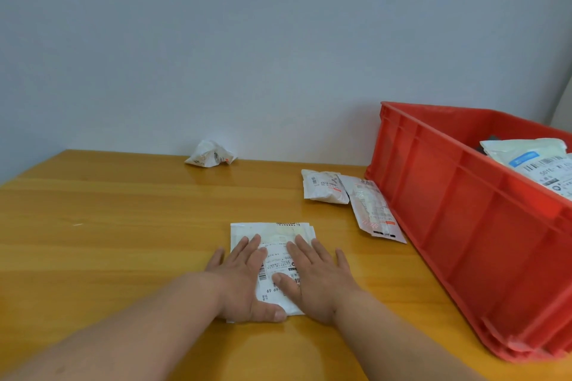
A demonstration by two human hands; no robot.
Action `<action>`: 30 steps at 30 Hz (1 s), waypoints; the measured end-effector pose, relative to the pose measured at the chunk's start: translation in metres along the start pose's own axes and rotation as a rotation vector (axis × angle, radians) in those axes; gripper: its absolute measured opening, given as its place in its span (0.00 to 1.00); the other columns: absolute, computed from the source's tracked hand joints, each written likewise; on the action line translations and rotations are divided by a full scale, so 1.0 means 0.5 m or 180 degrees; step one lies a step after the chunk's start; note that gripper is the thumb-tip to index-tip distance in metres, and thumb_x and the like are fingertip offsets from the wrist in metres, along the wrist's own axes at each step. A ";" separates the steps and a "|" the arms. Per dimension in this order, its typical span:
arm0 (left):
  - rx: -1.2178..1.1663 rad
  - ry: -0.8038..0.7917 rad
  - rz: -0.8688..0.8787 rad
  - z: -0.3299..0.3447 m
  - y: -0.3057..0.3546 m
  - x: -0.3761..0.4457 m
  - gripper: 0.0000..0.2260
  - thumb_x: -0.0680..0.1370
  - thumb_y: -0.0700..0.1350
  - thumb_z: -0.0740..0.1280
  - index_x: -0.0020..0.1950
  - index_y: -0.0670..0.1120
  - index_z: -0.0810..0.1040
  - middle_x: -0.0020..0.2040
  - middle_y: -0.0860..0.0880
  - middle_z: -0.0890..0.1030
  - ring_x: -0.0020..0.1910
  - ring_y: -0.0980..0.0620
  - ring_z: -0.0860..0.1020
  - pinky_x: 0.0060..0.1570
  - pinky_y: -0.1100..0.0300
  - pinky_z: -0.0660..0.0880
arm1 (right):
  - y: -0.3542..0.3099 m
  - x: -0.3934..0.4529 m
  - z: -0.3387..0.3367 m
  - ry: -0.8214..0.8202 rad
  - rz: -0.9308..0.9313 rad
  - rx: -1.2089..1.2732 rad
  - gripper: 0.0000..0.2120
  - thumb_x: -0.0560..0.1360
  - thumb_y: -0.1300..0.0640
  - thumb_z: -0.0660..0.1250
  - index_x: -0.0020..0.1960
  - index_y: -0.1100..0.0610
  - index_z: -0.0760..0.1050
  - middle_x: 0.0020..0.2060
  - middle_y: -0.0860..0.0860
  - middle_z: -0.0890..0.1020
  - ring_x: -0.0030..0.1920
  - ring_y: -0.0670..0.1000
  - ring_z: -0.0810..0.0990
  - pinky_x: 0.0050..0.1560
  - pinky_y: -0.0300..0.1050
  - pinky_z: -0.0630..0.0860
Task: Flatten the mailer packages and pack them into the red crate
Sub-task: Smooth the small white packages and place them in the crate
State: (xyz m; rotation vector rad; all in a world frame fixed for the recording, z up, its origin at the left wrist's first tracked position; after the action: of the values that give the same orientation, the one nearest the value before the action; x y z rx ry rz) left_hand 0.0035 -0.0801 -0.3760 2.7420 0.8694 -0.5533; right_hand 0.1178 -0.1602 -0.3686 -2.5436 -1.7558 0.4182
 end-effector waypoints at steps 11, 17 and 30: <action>-0.0042 0.0391 0.0021 -0.069 0.009 -0.010 0.69 0.43 0.85 0.44 0.80 0.50 0.47 0.79 0.55 0.48 0.78 0.51 0.46 0.74 0.47 0.50 | -0.004 0.019 -0.058 0.0124 0.0162 -0.0475 0.36 0.76 0.28 0.46 0.79 0.44 0.54 0.80 0.48 0.51 0.79 0.57 0.48 0.76 0.62 0.43; -0.0619 0.0925 -0.0415 -0.139 -0.047 0.007 0.47 0.66 0.77 0.60 0.78 0.55 0.54 0.77 0.54 0.56 0.76 0.49 0.55 0.71 0.46 0.56 | -0.021 0.056 -0.116 0.0527 0.0189 -0.0388 0.28 0.80 0.35 0.48 0.74 0.48 0.66 0.75 0.50 0.63 0.75 0.55 0.58 0.74 0.60 0.49; -0.2763 0.0584 -0.1446 -0.091 -0.110 0.061 0.08 0.75 0.38 0.70 0.48 0.41 0.71 0.48 0.42 0.76 0.44 0.43 0.76 0.43 0.54 0.76 | 0.051 0.061 -0.081 -0.0620 0.1659 0.0609 0.09 0.73 0.49 0.62 0.47 0.54 0.74 0.44 0.49 0.77 0.44 0.51 0.79 0.41 0.43 0.75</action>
State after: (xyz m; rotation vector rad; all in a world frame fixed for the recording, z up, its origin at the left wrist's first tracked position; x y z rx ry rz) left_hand 0.0071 -0.0066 -0.3521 1.8241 1.3813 0.0420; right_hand 0.1608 -0.1360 -0.3401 -2.8636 -0.9985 0.8252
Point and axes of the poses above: each hand's wrist, its own x-axis towards the middle knuckle, its own z-axis out of the palm, y = z × x, the point moved 8 cm from there along x, towards the middle knuckle
